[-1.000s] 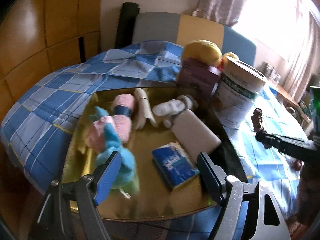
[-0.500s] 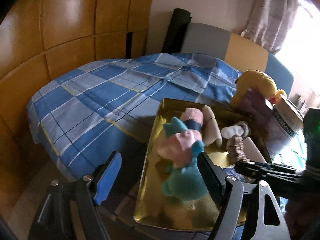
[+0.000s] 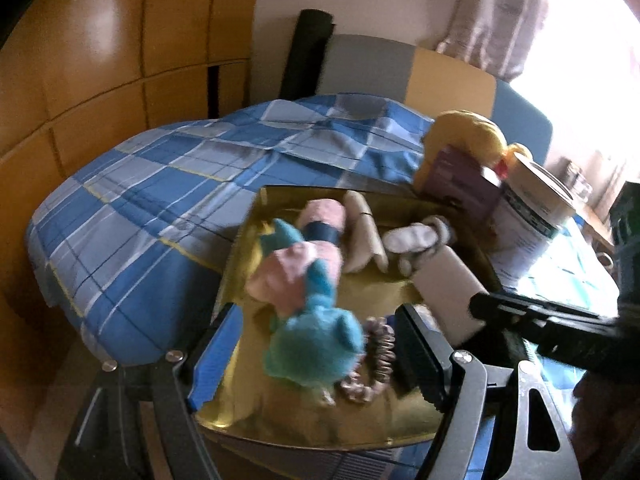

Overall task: Organize soft objects
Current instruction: 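Carry the brown scrunchie into the gold tray and open the right gripper, then grasp the clear plastic bag with the left gripper while the right gripper returns to the sock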

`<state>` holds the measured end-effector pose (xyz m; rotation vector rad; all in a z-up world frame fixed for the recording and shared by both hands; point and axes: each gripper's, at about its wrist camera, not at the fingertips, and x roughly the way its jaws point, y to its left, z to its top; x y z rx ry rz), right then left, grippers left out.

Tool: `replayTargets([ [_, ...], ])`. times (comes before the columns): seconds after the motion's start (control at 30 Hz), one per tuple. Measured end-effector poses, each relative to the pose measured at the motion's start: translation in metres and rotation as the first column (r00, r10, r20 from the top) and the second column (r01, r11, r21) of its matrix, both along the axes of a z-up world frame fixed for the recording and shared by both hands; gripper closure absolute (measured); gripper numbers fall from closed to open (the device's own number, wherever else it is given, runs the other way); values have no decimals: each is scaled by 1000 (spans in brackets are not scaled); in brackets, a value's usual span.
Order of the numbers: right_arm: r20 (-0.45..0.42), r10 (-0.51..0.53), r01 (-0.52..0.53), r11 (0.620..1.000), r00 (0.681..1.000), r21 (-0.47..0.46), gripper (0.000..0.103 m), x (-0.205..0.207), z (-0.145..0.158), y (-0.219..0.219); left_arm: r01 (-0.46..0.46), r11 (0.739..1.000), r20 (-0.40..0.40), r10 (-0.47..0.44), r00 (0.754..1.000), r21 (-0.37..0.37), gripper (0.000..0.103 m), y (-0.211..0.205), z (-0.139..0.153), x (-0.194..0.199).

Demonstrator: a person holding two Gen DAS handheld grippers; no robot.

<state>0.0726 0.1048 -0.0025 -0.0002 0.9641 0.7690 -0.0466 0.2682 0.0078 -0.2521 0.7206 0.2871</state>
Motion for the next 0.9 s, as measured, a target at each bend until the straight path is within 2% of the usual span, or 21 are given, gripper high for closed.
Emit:
replayTargets([
  [0.17,52,-83,84,996,995,-14,60,-2,11,-43,72,997,-1,-72,997,20,24,-24,4,4],
  [0.33,68,-187,189,982,980,-28,60,3,14,-97,145,989,-10,-145,989,37,24,-49,7,10],
  [0.53,83,-365,369,928,927,-45,60,15,20,-177,243,968,-8,-243,970,67,24,-83,16,18],
  [0.7,86,-533,537,843,842,-34,60,24,25,-250,327,941,-28,-325,945,88,24,-111,16,29],
  [0.8,94,-642,647,762,761,-27,60,27,30,-296,390,916,-42,-388,921,90,24,-131,16,38],
  [0.9,79,-750,753,658,657,-14,60,27,33,-345,460,885,-56,-457,888,71,24,-154,16,48],
])
